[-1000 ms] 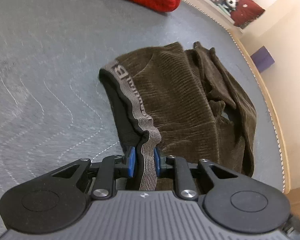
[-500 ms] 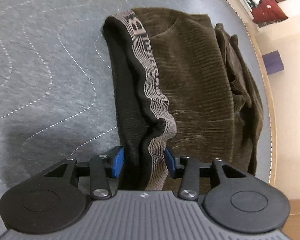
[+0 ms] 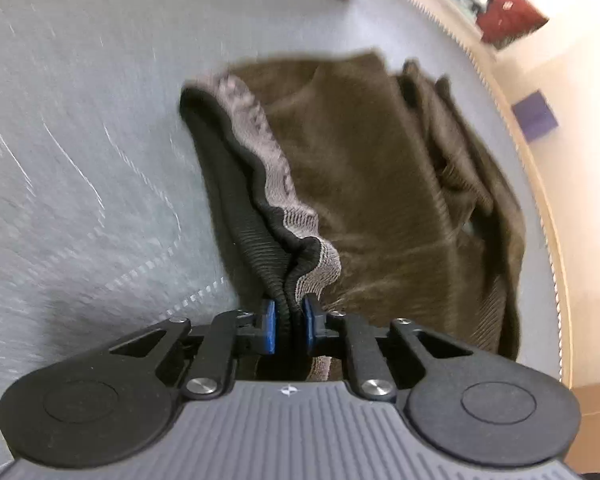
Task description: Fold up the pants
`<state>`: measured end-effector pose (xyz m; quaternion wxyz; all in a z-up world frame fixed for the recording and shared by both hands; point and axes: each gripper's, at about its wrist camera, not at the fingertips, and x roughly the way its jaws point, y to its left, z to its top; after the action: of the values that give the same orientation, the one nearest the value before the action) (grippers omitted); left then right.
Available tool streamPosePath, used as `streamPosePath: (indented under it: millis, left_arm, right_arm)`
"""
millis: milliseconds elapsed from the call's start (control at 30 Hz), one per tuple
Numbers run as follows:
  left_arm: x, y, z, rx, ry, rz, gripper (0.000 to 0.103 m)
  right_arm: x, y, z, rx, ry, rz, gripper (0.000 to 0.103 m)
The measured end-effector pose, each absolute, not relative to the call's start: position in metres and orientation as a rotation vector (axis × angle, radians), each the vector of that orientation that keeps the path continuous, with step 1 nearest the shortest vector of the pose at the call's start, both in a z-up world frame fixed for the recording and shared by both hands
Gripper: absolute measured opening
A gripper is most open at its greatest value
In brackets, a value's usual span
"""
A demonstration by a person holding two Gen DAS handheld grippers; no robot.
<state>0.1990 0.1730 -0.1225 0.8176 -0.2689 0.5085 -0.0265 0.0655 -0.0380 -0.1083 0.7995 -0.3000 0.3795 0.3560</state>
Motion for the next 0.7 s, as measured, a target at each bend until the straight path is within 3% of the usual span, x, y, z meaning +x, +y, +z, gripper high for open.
streamPosePath:
  millis: [467, 700]
  left_arm:
    - [0.071, 0.231, -0.007, -0.425, 1.015, 0.095, 0.012]
    - [0.017, 0.273, -0.005, -0.452, 1.045, 0.243, 0.014]
  right_arm:
    - [-0.048, 0.003, -0.044, -0.640, 0.585, 1.159, 0.007]
    - [-0.108, 0.045, -0.037, -0.554, 0.549, 1.315, 0.007]
